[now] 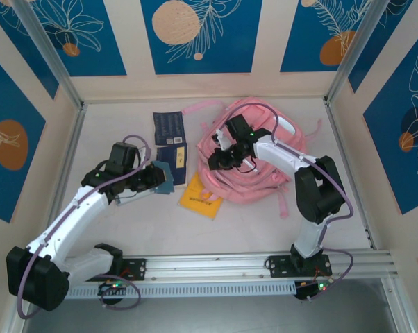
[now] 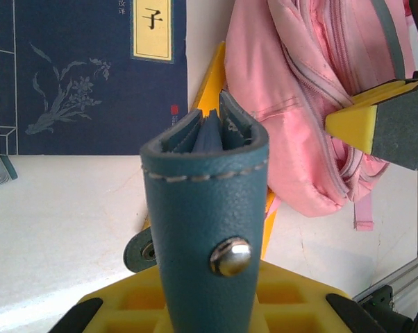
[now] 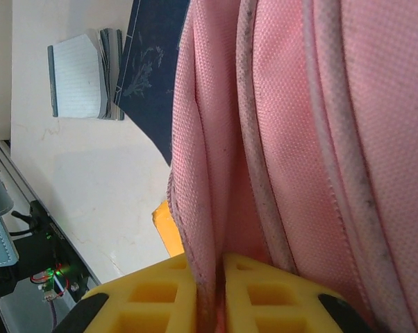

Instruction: Pack the student bag

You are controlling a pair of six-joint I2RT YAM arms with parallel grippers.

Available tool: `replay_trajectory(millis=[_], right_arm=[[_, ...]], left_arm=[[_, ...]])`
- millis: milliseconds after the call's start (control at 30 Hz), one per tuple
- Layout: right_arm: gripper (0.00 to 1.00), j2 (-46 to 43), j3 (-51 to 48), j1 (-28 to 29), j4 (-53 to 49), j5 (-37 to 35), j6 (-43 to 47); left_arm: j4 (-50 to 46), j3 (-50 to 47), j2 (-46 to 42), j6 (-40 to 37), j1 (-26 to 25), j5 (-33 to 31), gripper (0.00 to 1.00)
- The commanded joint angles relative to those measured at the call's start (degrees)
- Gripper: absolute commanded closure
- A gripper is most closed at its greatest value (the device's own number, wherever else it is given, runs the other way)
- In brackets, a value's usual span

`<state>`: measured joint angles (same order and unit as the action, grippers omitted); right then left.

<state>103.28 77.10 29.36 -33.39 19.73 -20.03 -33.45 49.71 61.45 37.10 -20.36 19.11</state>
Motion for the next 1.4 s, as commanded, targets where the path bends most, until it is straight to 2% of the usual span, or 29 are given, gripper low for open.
replay_trajectory(millis=[0, 67, 167, 200, 367, 567, 733, 833, 1167, 1367], right_arm=[[0.83, 0.7, -0.1, 0.7, 0.6, 3.7, -0.8], [0.83, 0.7, -0.2, 0.8, 0.5, 3.7, -0.8], [0.98, 0.7, -0.1, 0.9, 0.2, 3.2, -0.6], [1.0, 0.5, -0.1, 0.9, 0.1, 2.5, -0.5], [1.0, -4.0, 1.3, -0.2, -0.8, -0.6, -1.6], [1.0, -15.6, 5.3, -5.2, -1.6, -7.5, -7.6], [1.0, -22.1, 7.0, -11.6, -0.7, -6.9, -14.4], [1.0, -23.5, 8.5, -13.4, -1.1, -5.7, -16.3], [1.0, -27.9, 9.3, -13.8, 1.3, -14.7, -29.6], [1.0, -27.8, 14.6, -12.0, 0.2, -23.2, -33.2]], left_arm=[[0.6, -0.9, -1.5, -0.6, 0.6, 1.5, 0.83], [0.6, -1.2, -1.6, -0.6, 0.7, 1.5, 0.83], [0.4, -1.1, -1.7, -0.8, 0.7, 1.3, 0.83], [0.3, -1.0, -1.8, -0.7, 0.7, 1.3, 0.83], [0.1, -0.3, -2.0, -0.5, 0.7, 1.8, 0.83], [1.8, 1.8, -0.4, 1.0, 0.5, 3.9, 0.83], [5.2, 5.5, 3.0, 4.1, -0.1, 7.7, 0.82], [7.4, 8.7, 5.3, 6.1, -1.1, 9.3, 0.82], [8.5, 26.9, 17.7, 9.3, -9.1, 7.8, 0.8], [11.3, 35.5, 27.8, 13.5, -13.3, 7.7, 0.8]])
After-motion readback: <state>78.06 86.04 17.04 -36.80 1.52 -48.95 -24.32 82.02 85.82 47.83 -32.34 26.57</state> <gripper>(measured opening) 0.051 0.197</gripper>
